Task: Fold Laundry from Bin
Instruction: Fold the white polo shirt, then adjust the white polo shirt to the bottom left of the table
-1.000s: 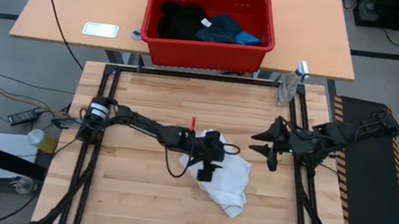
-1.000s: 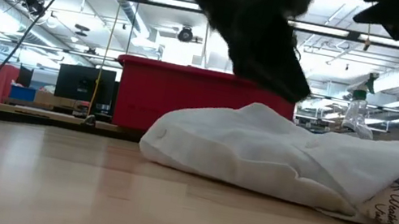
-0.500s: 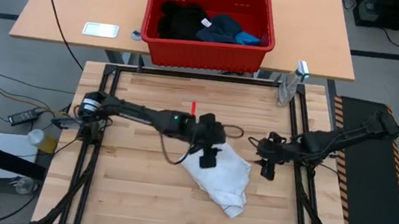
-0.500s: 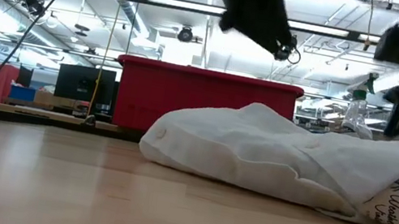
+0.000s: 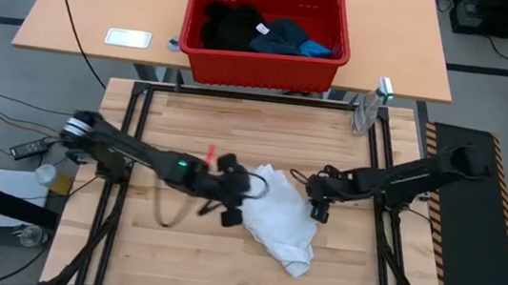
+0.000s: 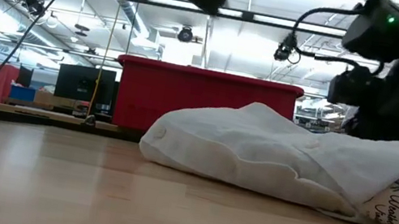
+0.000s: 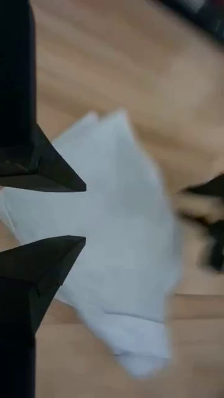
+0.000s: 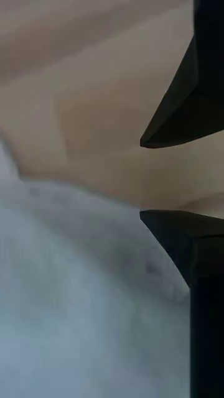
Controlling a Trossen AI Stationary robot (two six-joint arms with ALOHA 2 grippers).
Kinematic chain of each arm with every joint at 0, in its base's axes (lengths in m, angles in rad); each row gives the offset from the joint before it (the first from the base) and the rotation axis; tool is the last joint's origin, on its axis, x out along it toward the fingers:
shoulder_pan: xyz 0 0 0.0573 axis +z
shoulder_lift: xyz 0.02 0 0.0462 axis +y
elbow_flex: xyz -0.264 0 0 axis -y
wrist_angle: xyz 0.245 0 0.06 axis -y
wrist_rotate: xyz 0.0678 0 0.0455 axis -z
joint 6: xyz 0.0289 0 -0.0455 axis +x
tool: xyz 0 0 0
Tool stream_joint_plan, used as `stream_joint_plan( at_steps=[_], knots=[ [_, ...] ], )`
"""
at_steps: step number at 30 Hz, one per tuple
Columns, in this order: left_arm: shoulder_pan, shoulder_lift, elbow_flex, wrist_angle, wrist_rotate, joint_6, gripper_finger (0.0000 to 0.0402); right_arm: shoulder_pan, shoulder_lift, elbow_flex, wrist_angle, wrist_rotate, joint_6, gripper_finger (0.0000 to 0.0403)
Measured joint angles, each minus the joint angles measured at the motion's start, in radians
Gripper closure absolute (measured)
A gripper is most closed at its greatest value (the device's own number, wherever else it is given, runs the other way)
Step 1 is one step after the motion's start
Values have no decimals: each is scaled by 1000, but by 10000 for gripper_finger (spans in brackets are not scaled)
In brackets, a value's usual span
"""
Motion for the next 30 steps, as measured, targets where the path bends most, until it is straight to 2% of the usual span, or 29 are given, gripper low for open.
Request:
stream_joint_plan(
  at_steps=[5,10,14,21,26,30],
  knots=[
    [-46,-177,-104,-60,-113,-93,280,24,97,35,96,-80,-58,224],
    [-46,-322,-137,-151,-132,-155,280,64,222,131,129,-168,-51,224],
    [-43,-399,-142,-196,-127,-184,280,95,342,282,150,-231,52,224],
    [-58,-503,-139,-233,-126,-195,280,147,619,645,175,-200,57,227],
    [-86,-527,-138,-301,-108,-207,280,118,780,890,47,-223,29,231],
    [-123,-528,-139,-341,-92,-208,280,110,784,979,-133,-218,-47,237]
  ],
)
